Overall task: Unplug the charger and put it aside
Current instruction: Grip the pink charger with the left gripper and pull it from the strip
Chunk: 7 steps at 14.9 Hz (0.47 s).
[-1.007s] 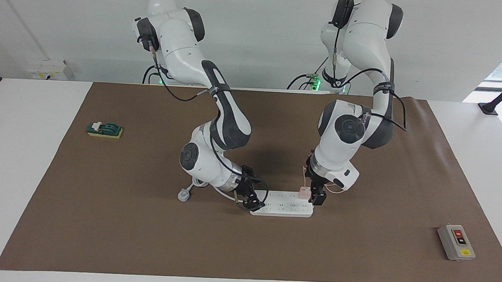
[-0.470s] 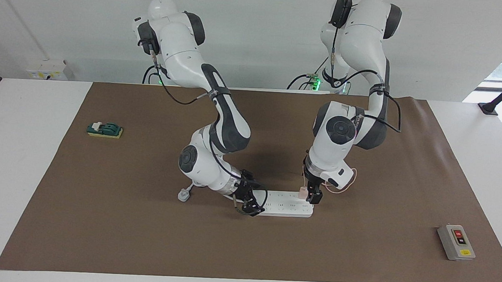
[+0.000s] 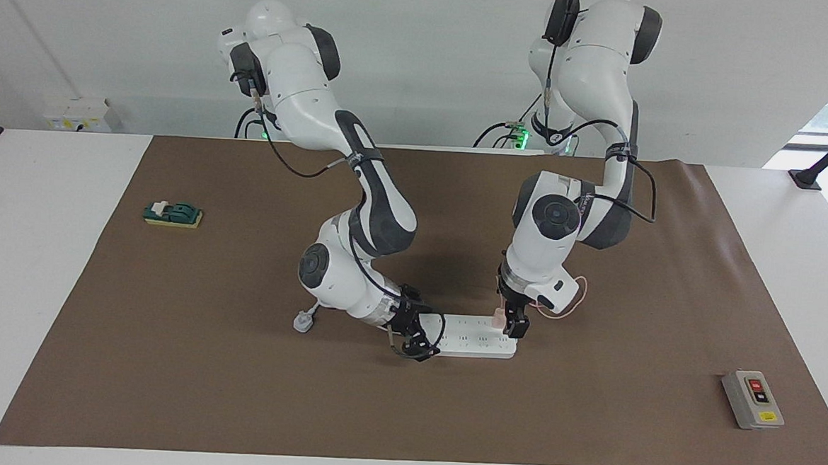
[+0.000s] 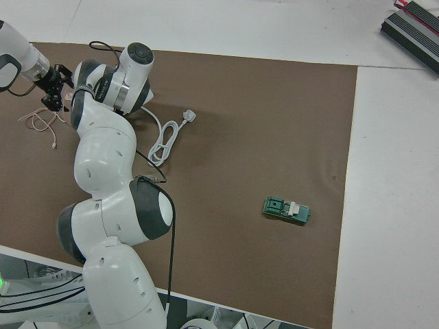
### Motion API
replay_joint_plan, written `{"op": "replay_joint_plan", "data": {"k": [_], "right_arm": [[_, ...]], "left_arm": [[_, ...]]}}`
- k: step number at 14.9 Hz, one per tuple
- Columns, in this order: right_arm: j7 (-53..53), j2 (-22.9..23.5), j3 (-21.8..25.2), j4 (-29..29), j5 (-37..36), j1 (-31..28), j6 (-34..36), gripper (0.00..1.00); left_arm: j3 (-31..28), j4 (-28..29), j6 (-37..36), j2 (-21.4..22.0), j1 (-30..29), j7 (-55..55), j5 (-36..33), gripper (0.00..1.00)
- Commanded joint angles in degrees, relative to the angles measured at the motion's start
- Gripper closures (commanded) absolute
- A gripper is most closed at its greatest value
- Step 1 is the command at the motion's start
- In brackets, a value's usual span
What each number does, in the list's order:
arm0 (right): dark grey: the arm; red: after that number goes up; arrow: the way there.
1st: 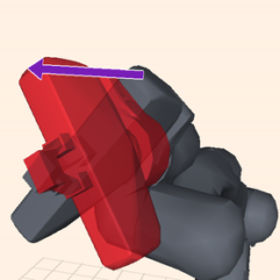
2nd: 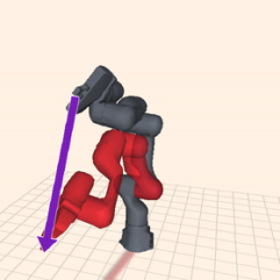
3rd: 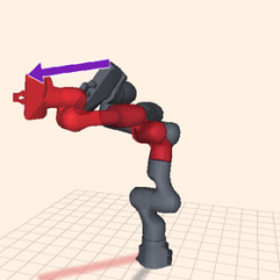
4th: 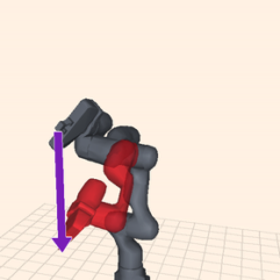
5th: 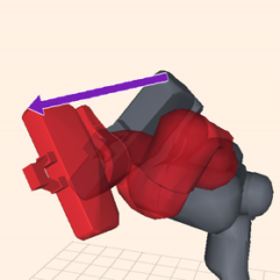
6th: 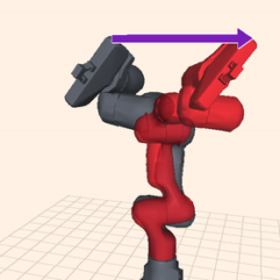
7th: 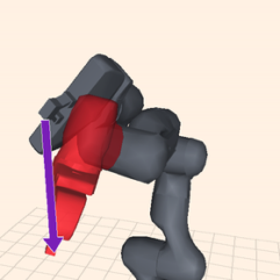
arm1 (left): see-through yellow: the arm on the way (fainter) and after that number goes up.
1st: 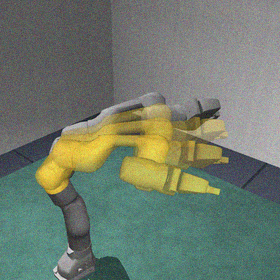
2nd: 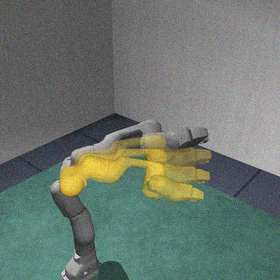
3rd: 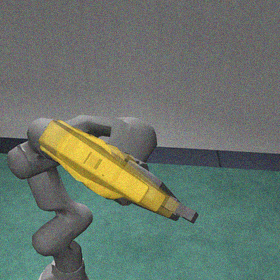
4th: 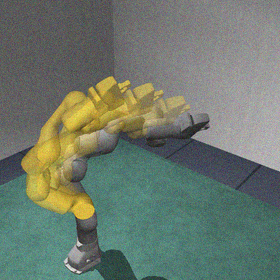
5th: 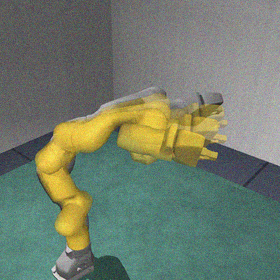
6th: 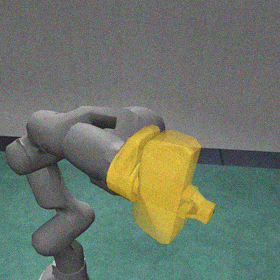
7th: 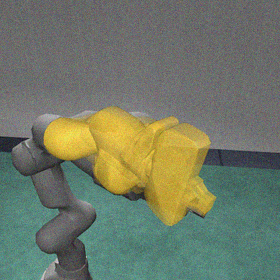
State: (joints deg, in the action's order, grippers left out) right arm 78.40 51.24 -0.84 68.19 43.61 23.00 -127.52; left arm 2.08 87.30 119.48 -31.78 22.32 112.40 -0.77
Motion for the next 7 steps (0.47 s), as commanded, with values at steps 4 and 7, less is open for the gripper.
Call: {"op": "replay_joint_plan", "data": {"k": [4, 7], "right_arm": [[0.2, 2.0, -0.2, -1.5, 4.2, -0.1, -2.7, 0.0], [-0.3, 1.9, -0.2, -1.4, 3.5, -0.2, -2.5, 0.0]], "left_arm": [[-0.9, 2.6, 2.5, 1.2, 1.6, 1.2, -1.5, 0.2], [-0.9, 2.5, 2.6, 1.2, 1.7, 1.2, -2.0, 0.81]]}}
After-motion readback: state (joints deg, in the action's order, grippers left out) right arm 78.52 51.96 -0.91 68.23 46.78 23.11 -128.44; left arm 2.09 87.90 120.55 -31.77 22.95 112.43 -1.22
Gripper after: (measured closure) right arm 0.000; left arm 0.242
